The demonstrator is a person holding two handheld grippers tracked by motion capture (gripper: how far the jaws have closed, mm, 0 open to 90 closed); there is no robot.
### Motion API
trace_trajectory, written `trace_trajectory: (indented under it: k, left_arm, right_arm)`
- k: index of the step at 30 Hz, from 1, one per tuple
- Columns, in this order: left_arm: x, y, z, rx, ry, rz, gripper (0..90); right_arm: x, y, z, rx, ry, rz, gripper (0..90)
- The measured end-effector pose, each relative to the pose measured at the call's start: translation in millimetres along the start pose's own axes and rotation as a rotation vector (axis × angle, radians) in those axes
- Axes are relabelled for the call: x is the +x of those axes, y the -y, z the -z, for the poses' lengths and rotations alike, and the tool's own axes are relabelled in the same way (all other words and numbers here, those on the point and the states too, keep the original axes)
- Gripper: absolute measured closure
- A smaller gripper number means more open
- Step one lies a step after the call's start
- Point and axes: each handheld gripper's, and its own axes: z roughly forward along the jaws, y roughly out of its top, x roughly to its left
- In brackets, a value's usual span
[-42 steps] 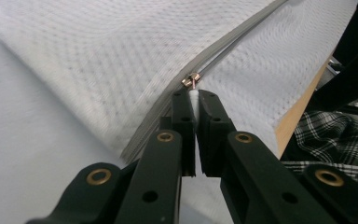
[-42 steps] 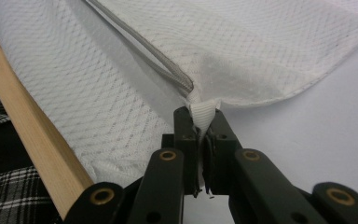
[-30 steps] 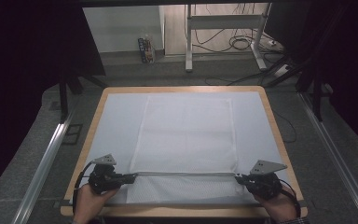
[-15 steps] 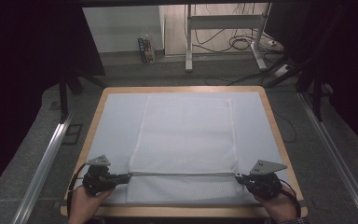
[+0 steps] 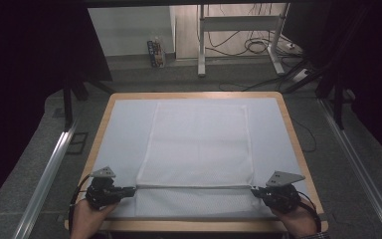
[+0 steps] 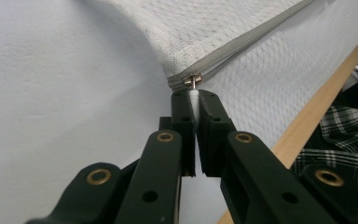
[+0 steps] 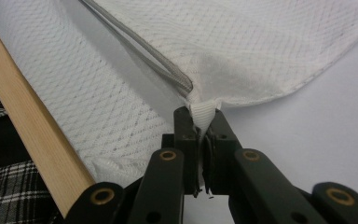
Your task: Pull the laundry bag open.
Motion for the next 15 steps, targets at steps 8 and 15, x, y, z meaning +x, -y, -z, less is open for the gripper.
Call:
trace_trajectory:
  k: [8,15]
  left_arm:
    - [-7.0,-5.2,-16.9,0.069,-0.003,-0.017,86.6]
    - [-10.9,-5.0,-25.2,0.119,0.0,-0.027,85.8]
  right_arm:
    - [-3.4,5.5,-3.2,0.068,0.011,-0.002,83.4]
    - [-2.9,8.5,-3.6,0.124,0.025,0.005,81.1]
